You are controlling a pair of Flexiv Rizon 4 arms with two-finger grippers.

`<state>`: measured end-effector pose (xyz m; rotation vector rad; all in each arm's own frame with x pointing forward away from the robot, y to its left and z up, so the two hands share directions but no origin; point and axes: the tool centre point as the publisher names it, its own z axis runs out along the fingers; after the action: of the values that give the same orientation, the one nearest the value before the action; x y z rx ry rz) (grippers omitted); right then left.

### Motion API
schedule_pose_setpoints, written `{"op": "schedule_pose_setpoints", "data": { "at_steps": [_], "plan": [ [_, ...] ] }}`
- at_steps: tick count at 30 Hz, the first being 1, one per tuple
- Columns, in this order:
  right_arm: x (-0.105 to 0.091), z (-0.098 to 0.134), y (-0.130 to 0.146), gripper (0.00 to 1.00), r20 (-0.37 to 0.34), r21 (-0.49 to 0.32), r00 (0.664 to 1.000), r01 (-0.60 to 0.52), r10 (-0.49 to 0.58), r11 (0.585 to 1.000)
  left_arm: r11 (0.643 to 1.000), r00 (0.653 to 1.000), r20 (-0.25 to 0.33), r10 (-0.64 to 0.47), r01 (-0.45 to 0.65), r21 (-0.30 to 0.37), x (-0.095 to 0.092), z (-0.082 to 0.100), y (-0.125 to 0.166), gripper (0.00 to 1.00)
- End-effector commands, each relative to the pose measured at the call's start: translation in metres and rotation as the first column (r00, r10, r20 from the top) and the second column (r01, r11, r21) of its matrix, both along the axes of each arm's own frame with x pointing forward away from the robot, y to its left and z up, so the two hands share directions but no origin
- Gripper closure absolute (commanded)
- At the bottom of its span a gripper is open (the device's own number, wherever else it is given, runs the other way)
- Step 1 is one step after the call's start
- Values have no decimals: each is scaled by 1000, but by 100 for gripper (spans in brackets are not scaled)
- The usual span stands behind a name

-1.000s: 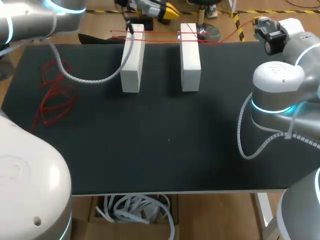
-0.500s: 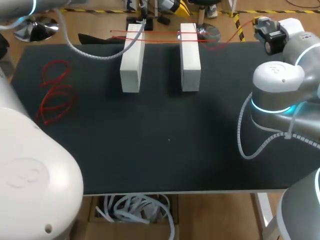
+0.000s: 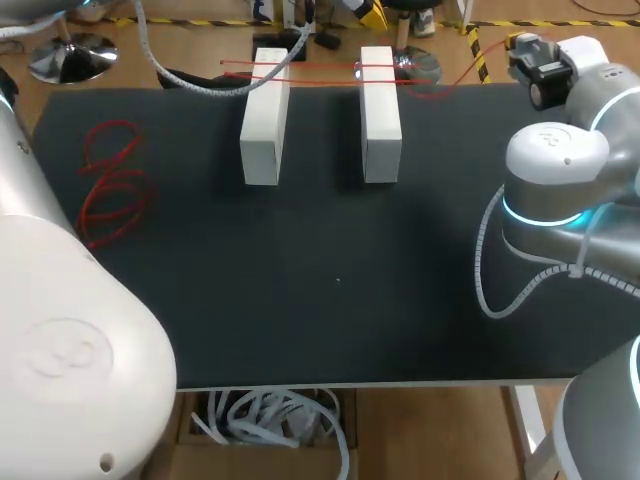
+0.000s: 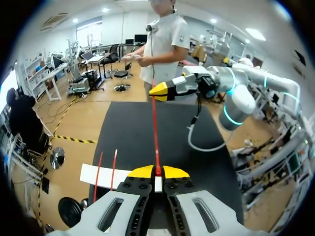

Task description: Grab the tape and strap the tape.

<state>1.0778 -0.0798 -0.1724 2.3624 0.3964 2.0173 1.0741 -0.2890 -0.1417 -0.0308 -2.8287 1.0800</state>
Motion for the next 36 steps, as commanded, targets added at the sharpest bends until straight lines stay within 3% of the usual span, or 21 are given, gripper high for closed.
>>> {"op": "schedule_pose_setpoints", "data": {
  "at_steps": [1,18,22,36],
  "plan": [
    [0,2,0,100,-7,-2,1000,0,0,1000,999,1000,11,7,-8,53,-6,3,-4,100],
    [0,2,0,100,-7,-2,1000,0,0,1000,998,1000,11,16,-16,59,-3,4,-6,100],
    [0,2,0,100,-7,-2,1000,0,0,1000,987,1000,-16,4,-1,164,-6,1,-16,100],
    [0,2,0,100,-7,-2,1000,0,0,1000,953,1000,-10,3,0,303,2,7,-38,100]
  ]
}}
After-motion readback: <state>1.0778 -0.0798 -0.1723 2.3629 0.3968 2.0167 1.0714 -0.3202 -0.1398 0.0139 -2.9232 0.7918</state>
